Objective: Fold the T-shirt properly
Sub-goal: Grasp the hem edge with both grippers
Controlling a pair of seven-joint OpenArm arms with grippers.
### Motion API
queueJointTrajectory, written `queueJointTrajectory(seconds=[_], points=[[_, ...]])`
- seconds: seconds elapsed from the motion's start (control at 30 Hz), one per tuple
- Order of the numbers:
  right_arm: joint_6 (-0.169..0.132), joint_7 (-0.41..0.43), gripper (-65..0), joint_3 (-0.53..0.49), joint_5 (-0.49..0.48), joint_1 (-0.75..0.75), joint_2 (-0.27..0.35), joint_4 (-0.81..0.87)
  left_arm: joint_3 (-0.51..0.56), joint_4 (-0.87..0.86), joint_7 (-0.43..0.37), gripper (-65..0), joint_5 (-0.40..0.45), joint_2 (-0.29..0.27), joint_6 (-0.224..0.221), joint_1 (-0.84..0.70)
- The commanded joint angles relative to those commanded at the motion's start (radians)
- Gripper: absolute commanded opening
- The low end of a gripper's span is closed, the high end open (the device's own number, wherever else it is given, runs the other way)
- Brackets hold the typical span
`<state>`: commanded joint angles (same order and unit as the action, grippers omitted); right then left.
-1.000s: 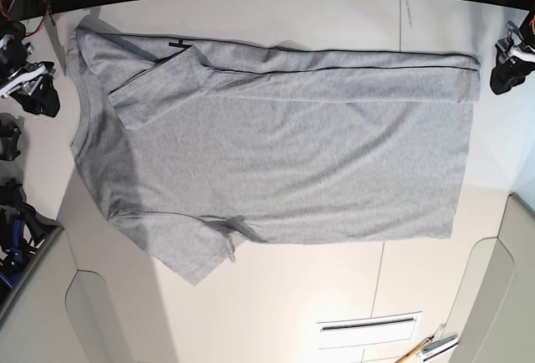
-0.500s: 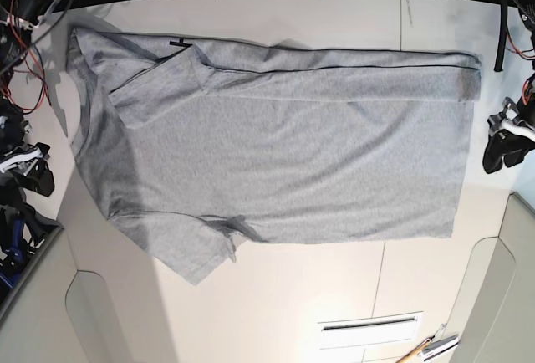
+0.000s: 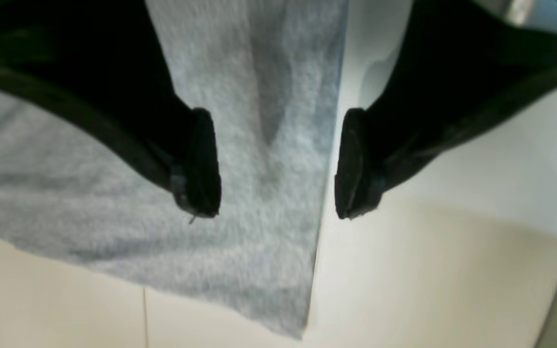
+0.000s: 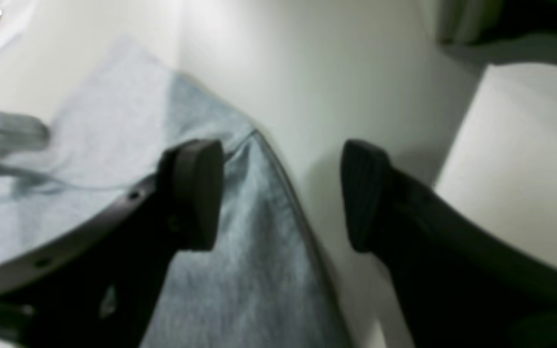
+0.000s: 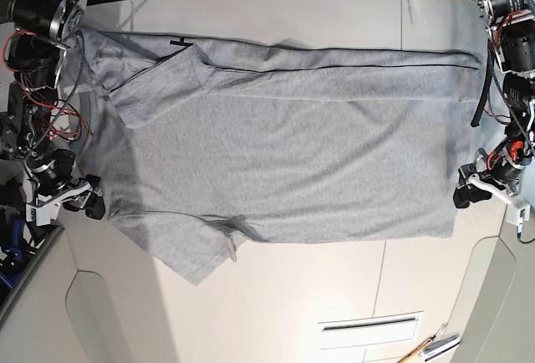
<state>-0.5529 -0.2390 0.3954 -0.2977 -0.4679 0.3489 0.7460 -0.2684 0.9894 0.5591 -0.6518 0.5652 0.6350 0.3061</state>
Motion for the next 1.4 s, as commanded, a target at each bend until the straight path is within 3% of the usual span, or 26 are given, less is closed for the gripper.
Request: queueJointTrajectory(seconds=[0.13,0.43,0.67,0.73,0.83,1.17,1.2,1.33,1.4], points=[[0.011,0.005,-27.3,-0.001,0.014,0.000,0.000,-0.033,0.013,-0.117,-0.023,-24.3,0.043,0.005,-0.081,0.066],[0.011,0.004,-27.3,-0.001,0.026,0.011,0.000,-0.036,0.014,-0.291,-0.085,-24.4,0.042,-0.012,-0.082,0.126],[0.010,0.000,-27.3,-0.002,0.026,0.015,-0.009,-0.036,0.014,-0.291,-0.085,-24.4,0.057,-0.079,-0.082,0.126],[0.006,-0.001,-27.3,-0.002,0.026,0.015,-0.020,-0.036,0.014,-0.291,-0.097,-24.4,0.069,-0.095,-0.087,0.126],[0.006,-0.001,-27.3,-0.002,0.026,0.014,-0.045,-0.036,0.014,-0.291,-0.122,-24.4,0.070,-0.110,-0.132,0.127],[0.006,0.000,-27.3,-0.001,0.026,0.014,-0.106,-0.036,0.014,-0.291,-0.137,-24.5,0.092,-0.136,-0.134,0.132],[0.006,0.000,-27.3,-0.001,0.026,0.014,-0.106,-0.036,0.014,-0.291,-0.137,-25.0,0.092,-0.136,-0.134,0.132],[0.007,0.000,-27.5,-0.001,0.026,0.014,-0.105,-0.036,0.014,-0.291,-0.137,-38.9,0.091,-0.136,-0.134,0.135],[0.007,0.000,-32.4,-0.001,0.026,0.014,-0.105,-0.036,0.014,-0.291,-0.137,-41.8,0.091,-0.135,-0.134,0.143]])
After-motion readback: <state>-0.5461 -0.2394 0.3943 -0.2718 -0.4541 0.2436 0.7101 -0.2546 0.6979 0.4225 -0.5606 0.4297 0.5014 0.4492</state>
